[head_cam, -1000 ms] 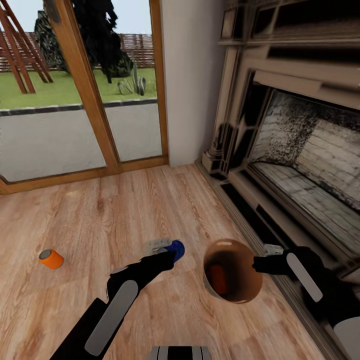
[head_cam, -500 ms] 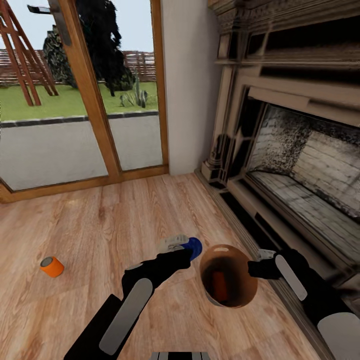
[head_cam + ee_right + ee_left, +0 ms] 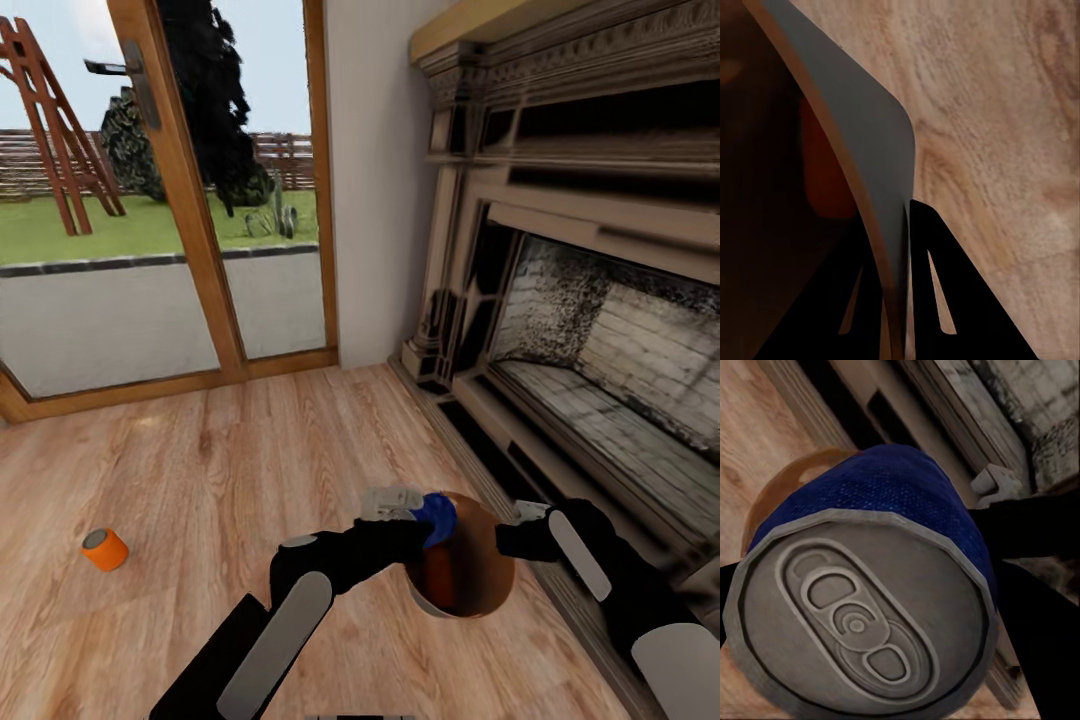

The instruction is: Put the three can of soda from the living room inside the tash can in the kitchen.

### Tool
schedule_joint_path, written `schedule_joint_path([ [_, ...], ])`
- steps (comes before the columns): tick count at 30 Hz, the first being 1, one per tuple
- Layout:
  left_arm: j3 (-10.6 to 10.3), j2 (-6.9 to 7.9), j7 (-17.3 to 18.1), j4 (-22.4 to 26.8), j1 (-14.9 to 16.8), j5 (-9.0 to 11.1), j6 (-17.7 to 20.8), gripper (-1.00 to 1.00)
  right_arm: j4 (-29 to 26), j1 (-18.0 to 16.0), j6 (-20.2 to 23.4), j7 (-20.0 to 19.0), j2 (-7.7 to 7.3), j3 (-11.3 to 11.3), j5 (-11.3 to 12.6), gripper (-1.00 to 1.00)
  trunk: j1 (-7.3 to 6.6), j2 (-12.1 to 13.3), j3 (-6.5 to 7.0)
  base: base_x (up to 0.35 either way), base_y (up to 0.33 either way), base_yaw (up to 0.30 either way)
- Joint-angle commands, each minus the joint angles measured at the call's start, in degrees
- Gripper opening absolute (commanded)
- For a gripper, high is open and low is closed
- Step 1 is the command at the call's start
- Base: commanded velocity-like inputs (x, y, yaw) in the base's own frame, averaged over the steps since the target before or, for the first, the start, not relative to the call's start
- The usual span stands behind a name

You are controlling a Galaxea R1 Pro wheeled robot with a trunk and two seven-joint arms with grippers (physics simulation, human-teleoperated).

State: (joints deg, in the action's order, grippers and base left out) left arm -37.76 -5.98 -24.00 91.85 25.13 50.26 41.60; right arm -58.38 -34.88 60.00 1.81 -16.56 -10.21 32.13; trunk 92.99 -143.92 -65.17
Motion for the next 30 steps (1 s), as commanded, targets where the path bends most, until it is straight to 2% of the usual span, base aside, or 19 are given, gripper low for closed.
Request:
schedule_joint_path([
  [1, -0.1, -0.06, 0.0, -0.2, 0.0, -0.4, 0.7, -1.00, 0.0, 0.0, 0.0, -0.2, -0.01, 0.0, 1.7, -1.00, -0.03, 0.0, 0.23, 0.000, 0.000, 0.000],
  [5, -0.4, -0.66, 0.0, -3.1, 0.0, -0.4, 3.3, -1.00, 0.0, 0.0, 0.0, -0.3, -0.04, 0.0, 1.6, -1.00, -0.13, 0.1, 1.12, 0.000, 0.000, 0.000],
  [9, -0.5, -1.98, 0.2, -6.2, 0.0, -0.4, 3.8, -1.00, -0.7, 0.1, 0.0, -0.4, -0.01, -0.3, 1.7, -1.00, -0.13, 0.1, 1.12, 0.000, 0.000, 0.000],
  [11, -0.5, -2.01, 0.2, -6.5, 0.0, -0.4, 3.9, -1.00, -0.9, 0.2, 0.0, -0.4, 0.06, -0.5, 1.7, -1.00, -0.13, 0.1, 1.12, 0.000, 0.000, 0.000],
  [15, -0.5, -1.97, 0.2, -6.8, 0.0, -0.4, 3.7, -1.00, -1.1, 0.2, 0.0, -0.4, 0.11, -3.8, 1.8, -1.00, -0.13, 0.1, 1.12, 0.000, 0.000, 0.000],
  [16, -0.5, -1.92, 0.1, -6.8, 0.0, -0.4, 3.7, 1.00, -1.2, 0.2, 0.0, -0.5, 0.13, -4.9, 1.9, -1.00, -0.13, 0.1, 1.12, 0.000, 0.000, 0.000],
  [17, -0.5, -1.87, 0.0, -7.0, 0.0, -0.4, 3.4, 1.00, -1.2, 0.3, 0.0, -0.5, 0.30, -6.2, 1.9, -1.00, -0.13, 0.1, 1.12, 0.000, 0.000, 0.000],
  [19, -0.4, -1.80, 0.0, -7.2, 0.0, -0.6, 3.3, 1.00, -1.2, 0.3, 0.0, -0.5, 0.50, -7.1, 1.9, -1.00, -0.13, 0.1, 1.12, 0.000, 0.000, 0.000],
  [26, 0.0, -1.53, -0.1, -7.9, -0.1, -0.9, 2.9, 1.00, -1.2, 0.4, 0.0, -0.5, 0.62, -7.7, 2.0, -1.00, -0.13, 0.1, 1.12, 0.000, 0.000, 0.000],
  [30, 2.8, 1.19, 0.1, -4.3, -1.8, -0.8, -0.7, 1.00, -1.2, 0.4, 0.0, -0.5, 0.58, -7.6, 2.1, -1.00, -0.13, 0.1, 1.12, 0.000, 0.000, 0.000],
])
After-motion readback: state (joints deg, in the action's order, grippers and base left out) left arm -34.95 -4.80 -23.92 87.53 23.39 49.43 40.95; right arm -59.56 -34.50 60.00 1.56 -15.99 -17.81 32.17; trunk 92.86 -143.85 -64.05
